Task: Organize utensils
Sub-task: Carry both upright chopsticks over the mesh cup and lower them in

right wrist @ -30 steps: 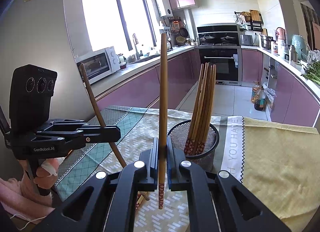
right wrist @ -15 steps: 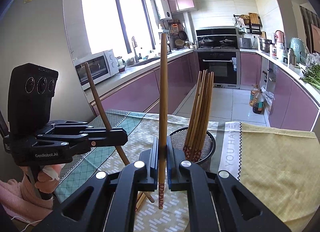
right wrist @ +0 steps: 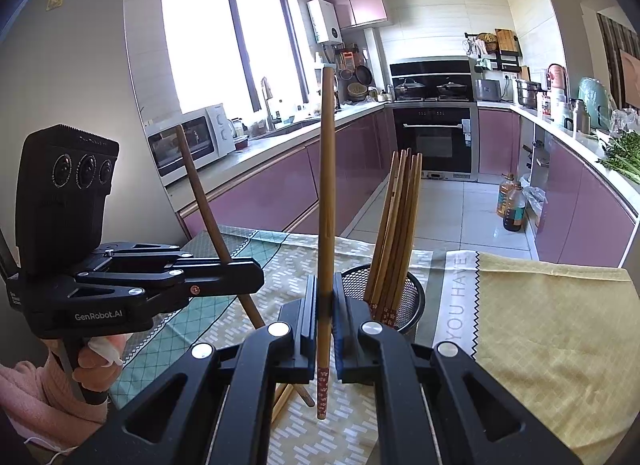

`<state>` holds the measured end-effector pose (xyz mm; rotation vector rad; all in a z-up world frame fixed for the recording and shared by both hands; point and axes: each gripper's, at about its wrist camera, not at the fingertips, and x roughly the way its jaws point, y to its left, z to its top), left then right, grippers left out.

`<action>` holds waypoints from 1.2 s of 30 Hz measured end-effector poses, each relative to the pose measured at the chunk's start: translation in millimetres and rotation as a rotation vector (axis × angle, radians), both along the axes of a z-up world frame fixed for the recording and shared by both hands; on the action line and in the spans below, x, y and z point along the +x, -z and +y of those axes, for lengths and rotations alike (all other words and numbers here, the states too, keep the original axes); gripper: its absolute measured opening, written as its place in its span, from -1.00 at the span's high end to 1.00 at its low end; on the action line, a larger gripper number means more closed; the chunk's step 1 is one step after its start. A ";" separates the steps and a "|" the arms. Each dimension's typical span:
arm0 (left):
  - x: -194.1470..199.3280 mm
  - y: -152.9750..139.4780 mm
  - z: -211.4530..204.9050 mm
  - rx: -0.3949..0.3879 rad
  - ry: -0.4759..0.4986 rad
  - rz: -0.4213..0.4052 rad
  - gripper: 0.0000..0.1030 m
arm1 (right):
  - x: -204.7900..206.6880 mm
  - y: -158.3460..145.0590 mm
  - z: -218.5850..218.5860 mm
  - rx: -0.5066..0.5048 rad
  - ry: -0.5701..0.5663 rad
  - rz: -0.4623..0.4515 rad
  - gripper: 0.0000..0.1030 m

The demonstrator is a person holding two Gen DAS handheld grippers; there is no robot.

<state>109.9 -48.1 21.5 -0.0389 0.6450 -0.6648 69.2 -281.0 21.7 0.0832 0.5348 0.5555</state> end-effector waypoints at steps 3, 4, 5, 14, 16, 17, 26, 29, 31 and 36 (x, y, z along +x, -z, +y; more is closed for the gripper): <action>1.3 -1.6 -0.6 0.003 -0.001 -0.005 0.85 | 2.4 -2.0 -0.1 -0.002 0.001 -0.003 0.89; 1.5 -2.4 -0.3 0.002 -0.001 -0.007 0.85 | 2.4 -3.1 -0.1 -0.003 0.002 -0.007 0.89; 1.7 -3.2 0.2 0.002 -0.001 -0.009 0.85 | 2.8 -4.4 -0.4 -0.002 0.003 -0.010 0.89; 4.1 -18.9 2.9 -0.010 -0.003 -0.048 0.85 | 5.7 -14.8 -6.1 0.011 0.011 -0.042 0.89; 5.1 -23.1 2.9 -0.014 0.000 -0.055 0.85 | 7.0 -17.3 -5.8 0.010 0.013 -0.049 0.89; 5.8 -24.6 3.0 -0.019 0.003 -0.055 0.85 | 7.7 -18.5 -5.9 0.010 0.013 -0.052 0.89; 9.6 -37.1 -1.0 -0.022 0.009 -0.085 0.85 | 9.2 -25.5 -3.4 0.015 0.013 -0.075 0.89; 9.0 -41.4 -1.5 -0.027 0.009 -0.095 0.85 | 9.7 -26.6 -4.2 0.016 0.010 -0.081 0.89; 7.9 -44.3 -1.8 -0.032 0.011 -0.102 0.85 | 10.6 -27.6 -4.7 0.020 0.005 -0.082 0.89; 10.4 -52.1 -1.9 -0.039 0.005 -0.122 0.85 | 14.7 -31.8 -5.5 0.022 0.006 -0.086 0.89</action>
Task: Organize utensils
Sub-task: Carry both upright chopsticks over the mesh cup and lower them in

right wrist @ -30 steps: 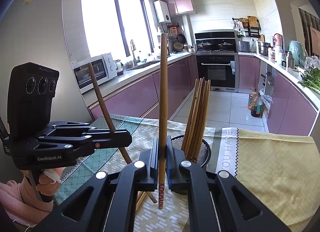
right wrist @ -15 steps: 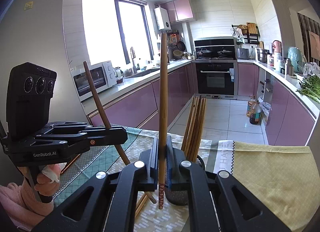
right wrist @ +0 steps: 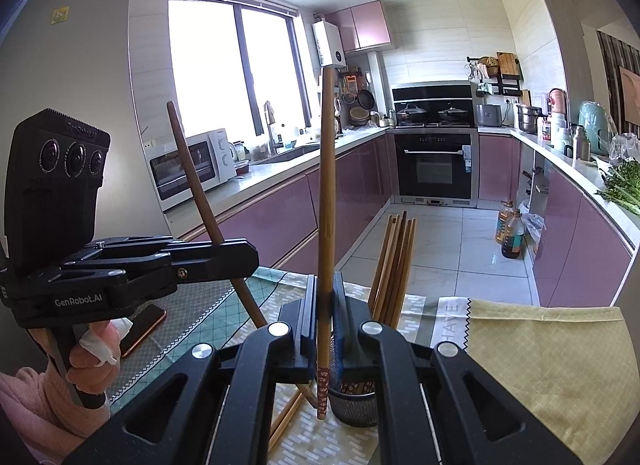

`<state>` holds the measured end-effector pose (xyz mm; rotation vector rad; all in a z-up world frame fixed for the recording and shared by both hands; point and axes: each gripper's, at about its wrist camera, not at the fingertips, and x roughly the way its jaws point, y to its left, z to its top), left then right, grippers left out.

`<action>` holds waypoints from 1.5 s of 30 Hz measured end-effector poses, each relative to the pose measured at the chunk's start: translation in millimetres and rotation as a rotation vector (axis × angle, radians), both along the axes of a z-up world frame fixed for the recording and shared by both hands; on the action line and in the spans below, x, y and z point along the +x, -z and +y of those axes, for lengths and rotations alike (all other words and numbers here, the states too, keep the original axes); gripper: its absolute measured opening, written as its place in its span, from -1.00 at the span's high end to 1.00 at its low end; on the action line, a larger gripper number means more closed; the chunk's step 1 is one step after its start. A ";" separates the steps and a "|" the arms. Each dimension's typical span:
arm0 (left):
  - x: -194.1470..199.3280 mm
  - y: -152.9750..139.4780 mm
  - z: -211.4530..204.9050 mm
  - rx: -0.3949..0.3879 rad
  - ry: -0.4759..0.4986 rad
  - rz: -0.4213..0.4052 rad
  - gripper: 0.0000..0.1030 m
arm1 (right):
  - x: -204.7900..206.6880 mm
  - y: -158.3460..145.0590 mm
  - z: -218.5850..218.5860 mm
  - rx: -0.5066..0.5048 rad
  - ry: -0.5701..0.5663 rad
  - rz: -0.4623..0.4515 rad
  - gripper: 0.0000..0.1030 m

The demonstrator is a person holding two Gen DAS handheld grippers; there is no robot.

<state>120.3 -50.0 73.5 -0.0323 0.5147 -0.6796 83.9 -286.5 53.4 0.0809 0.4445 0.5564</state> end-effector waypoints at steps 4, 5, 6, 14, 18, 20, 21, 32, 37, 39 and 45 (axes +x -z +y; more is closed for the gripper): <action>1.5 -4.8 -1.0 0.000 -0.001 -0.011 0.85 | 2.3 -3.4 -0.5 0.002 0.002 -0.008 0.89; 1.8 -6.0 -1.1 0.001 -0.003 -0.016 0.85 | 2.1 -4.0 -1.0 0.003 0.002 -0.010 0.89; 2.1 -7.8 -1.2 0.001 -0.004 -0.019 0.85 | 2.7 -5.0 -1.2 0.005 0.002 -0.012 0.89; 2.7 -16.8 -1.5 -0.003 -0.021 -0.051 0.85 | 8.5 -10.9 1.3 0.006 0.014 -0.029 0.89; 6.0 -12.7 -1.7 0.007 -0.039 -0.056 0.85 | 13.1 -8.4 5.0 0.008 0.023 -0.024 0.89; 7.4 -10.7 -2.1 0.007 -0.043 -0.058 0.85 | 12.6 -6.6 6.9 0.008 0.026 -0.024 0.89; 8.0 -10.3 -2.0 0.004 -0.044 -0.058 0.85 | 14.0 -6.3 6.8 0.009 0.029 -0.023 0.89; 9.2 -3.0 -11.9 0.031 -0.066 -0.059 0.85 | 24.3 3.2 12.3 0.005 0.058 0.003 0.89; 10.5 2.2 -15.2 0.042 -0.064 -0.042 0.85 | 29.6 7.6 16.4 -0.001 0.072 0.018 0.89; 12.3 4.5 -17.0 0.046 -0.064 -0.034 0.85 | 31.2 9.0 17.0 -0.003 0.074 0.024 0.89; 14.0 5.5 -17.1 0.054 -0.064 -0.015 0.85 | 34.6 10.6 17.8 -0.014 0.082 0.033 0.89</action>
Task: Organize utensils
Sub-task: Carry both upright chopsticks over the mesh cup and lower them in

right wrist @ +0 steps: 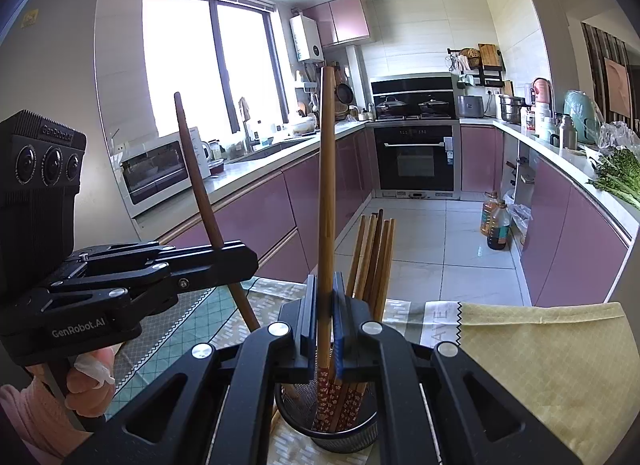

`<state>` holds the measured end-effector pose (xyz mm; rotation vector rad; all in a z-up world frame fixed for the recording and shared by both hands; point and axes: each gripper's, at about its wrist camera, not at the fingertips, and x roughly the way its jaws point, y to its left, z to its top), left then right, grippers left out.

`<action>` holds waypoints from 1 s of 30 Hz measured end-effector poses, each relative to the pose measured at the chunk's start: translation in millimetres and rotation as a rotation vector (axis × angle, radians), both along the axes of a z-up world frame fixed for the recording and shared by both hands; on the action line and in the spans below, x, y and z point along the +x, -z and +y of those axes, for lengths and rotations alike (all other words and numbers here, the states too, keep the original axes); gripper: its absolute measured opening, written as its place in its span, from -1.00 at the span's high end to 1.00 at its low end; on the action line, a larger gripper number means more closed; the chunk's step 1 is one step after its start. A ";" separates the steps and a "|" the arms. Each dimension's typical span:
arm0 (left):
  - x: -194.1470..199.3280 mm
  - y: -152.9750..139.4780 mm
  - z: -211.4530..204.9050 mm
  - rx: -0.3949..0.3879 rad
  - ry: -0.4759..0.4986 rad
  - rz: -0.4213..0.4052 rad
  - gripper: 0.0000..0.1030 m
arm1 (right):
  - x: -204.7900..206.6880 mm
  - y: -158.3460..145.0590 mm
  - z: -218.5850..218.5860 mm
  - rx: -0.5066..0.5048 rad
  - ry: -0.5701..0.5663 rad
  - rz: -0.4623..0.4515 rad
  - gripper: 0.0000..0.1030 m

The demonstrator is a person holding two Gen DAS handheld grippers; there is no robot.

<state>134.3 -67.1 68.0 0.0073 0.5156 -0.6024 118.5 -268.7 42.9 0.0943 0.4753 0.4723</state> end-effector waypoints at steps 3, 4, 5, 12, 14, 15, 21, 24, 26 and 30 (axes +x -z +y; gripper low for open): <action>0.2 0.9 -0.3 0.004 0.000 0.005 0.85 | 1.4 1.2 -0.6 -0.002 0.003 0.004 0.89; 1.4 0.6 2.0 0.005 0.001 0.007 0.85 | 1.5 1.6 -0.2 -0.004 0.003 0.006 0.89; 1.6 1.4 1.5 0.006 0.002 0.008 0.85 | 1.9 2.4 -0.2 -0.004 0.004 0.008 0.89; 6.6 3.5 1.2 0.012 0.003 0.024 0.85 | 5.7 5.0 2.0 -0.011 0.005 0.017 0.89; 6.8 5.0 0.4 0.014 0.002 0.027 0.85 | 6.2 6.5 2.3 -0.013 0.004 0.021 0.89; 7.0 5.2 0.5 0.013 0.003 0.029 0.85 | 5.8 7.0 1.4 -0.014 0.004 0.022 0.89; 7.9 9.1 1.1 0.014 0.003 0.034 0.85 | 7.5 7.4 2.1 -0.015 0.002 0.030 0.89; 9.0 10.8 1.5 0.016 0.004 0.039 0.85 | 7.7 7.3 1.9 -0.015 0.003 0.029 0.89; 9.7 12.0 0.0 0.019 0.004 0.041 0.85 | 8.0 8.0 1.4 -0.015 0.004 0.030 0.89; 11.0 16.8 -2.0 0.029 0.003 0.049 0.85 | 8.6 14.2 1.1 -0.017 0.006 0.036 0.89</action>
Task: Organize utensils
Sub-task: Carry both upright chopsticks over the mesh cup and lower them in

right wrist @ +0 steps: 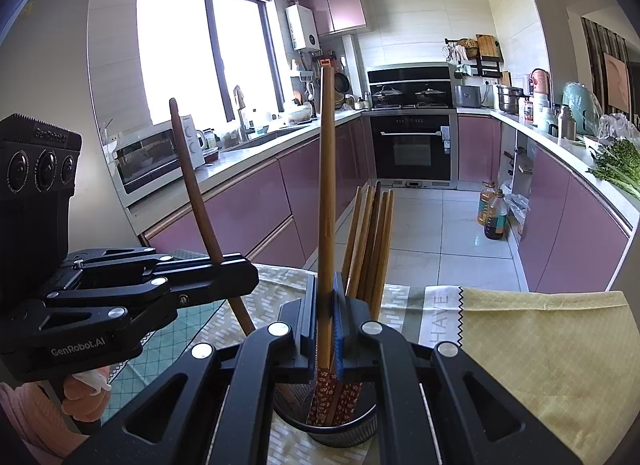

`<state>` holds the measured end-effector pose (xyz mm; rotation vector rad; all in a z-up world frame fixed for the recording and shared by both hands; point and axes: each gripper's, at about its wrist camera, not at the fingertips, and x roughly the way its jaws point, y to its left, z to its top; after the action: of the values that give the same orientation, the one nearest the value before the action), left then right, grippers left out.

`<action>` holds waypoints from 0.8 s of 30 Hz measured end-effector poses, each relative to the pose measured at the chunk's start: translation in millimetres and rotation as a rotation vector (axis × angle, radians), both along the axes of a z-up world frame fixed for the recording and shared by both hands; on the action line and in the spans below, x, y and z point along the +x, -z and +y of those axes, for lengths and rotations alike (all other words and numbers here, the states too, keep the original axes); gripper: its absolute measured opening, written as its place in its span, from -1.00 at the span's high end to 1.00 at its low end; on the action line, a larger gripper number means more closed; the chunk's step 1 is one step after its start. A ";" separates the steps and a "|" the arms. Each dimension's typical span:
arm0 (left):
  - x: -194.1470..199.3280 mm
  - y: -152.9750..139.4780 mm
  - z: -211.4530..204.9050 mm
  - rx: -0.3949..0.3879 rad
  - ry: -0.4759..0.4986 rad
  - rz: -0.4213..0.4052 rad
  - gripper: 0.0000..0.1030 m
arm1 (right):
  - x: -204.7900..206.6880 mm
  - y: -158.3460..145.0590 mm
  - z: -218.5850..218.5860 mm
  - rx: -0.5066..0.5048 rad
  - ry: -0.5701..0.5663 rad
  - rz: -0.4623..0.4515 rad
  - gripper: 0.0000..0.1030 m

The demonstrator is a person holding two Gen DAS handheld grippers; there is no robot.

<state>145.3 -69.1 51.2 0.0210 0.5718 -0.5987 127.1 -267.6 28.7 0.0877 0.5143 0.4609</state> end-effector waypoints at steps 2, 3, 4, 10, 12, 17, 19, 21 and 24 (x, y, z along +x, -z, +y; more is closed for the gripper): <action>1.5 2.7 -1.4 0.006 0.000 0.006 0.85 | 1.2 2.1 0.0 -0.001 0.001 0.004 0.89; 2.2 3.6 -1.7 0.008 0.000 0.009 0.85 | 1.7 3.2 -0.1 -0.002 0.001 0.007 0.89; 3.4 4.6 -3.0 0.010 0.001 0.012 0.85 | 2.1 4.2 -0.2 -0.002 0.001 0.009 0.89; 6.8 11.1 -8.3 0.030 -0.001 0.023 0.85 | 5.7 9.6 -0.9 -0.005 0.002 0.023 0.89; 9.4 13.6 -10.2 0.035 -0.001 0.033 0.85 | 7.1 12.2 0.0 -0.009 0.001 0.032 0.89; 20.5 23.2 -15.0 0.056 -0.003 0.067 0.85 | 14.3 19.9 -0.2 -0.013 0.003 0.070 0.89; 24.5 27.4 -15.7 0.062 -0.008 0.076 0.85 | 16.2 22.3 0.0 -0.012 0.006 0.084 0.89; 28.7 30.0 -15.7 0.060 -0.009 0.088 0.85 | 18.1 24.5 -0.7 -0.011 0.009 0.093 0.89; 32.4 34.5 -15.9 0.061 -0.009 0.098 0.85 | 21.2 27.3 -1.5 -0.005 0.015 0.105 0.88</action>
<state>177.7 -85.0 16.7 0.0465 0.6845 -0.5757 148.3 -269.1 1.4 0.1111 0.6171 0.4420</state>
